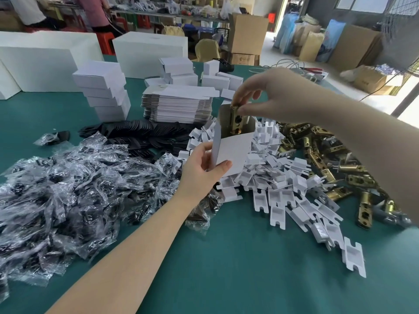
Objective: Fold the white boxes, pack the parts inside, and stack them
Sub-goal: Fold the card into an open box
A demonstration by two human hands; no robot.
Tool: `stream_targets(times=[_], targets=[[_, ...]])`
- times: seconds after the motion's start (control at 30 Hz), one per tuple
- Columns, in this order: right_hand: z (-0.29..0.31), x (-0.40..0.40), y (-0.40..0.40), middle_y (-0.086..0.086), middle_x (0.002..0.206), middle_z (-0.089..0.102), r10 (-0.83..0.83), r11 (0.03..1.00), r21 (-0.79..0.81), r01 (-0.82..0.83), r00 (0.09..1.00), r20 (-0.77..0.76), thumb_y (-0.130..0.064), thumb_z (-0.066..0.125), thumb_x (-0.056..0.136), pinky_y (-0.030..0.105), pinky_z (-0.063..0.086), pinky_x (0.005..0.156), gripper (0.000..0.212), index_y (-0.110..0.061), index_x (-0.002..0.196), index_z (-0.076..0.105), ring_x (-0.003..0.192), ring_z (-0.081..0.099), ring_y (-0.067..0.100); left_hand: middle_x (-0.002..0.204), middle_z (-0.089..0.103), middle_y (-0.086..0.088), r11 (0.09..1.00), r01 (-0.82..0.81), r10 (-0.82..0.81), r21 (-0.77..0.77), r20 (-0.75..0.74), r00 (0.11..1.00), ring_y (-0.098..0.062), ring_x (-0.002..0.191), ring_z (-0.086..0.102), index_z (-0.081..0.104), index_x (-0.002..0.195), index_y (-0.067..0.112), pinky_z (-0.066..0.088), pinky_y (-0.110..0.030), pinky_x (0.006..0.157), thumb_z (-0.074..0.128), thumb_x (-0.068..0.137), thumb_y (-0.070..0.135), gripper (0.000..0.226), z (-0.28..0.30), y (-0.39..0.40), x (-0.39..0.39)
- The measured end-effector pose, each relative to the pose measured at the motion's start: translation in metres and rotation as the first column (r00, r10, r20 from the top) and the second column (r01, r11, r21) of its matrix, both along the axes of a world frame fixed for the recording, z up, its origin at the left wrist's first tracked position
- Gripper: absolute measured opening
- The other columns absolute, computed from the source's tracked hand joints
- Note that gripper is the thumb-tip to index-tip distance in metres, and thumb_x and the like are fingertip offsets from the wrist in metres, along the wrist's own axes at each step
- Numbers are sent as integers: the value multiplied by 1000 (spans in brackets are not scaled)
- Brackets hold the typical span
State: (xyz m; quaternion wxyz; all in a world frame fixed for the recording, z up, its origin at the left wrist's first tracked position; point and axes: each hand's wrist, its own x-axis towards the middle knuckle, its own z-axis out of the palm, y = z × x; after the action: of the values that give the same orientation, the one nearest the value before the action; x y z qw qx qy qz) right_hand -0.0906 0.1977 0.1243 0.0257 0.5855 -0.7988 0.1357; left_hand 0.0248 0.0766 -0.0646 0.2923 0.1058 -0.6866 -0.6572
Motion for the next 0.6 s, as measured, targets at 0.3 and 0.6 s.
stream_targets(times=[0.3, 0.6], targets=[[-30, 2, -13, -5, 105, 37, -111, 991, 64, 115, 992, -66, -42, 67, 89, 34, 20, 87, 5, -43, 94, 65, 104, 24, 15, 97, 74, 6, 1000, -16, 16, 21, 2, 1000, -8, 93, 70, 56, 106, 33, 54, -18, 73, 76, 85, 12, 36, 0, -1, -1], [-27, -2, -4, -7, 93, 54, -136, 991, 16, 135, 990, 23, -51, 62, 88, 31, 40, 76, 21, -31, 89, 71, 89, 49, 15, 100, 74, 3, 1000, -9, 9, 10, 12, 1000, -10, 95, 70, 55, 106, 33, 55, -21, 78, 75, 86, 11, 36, -2, -1, -2]])
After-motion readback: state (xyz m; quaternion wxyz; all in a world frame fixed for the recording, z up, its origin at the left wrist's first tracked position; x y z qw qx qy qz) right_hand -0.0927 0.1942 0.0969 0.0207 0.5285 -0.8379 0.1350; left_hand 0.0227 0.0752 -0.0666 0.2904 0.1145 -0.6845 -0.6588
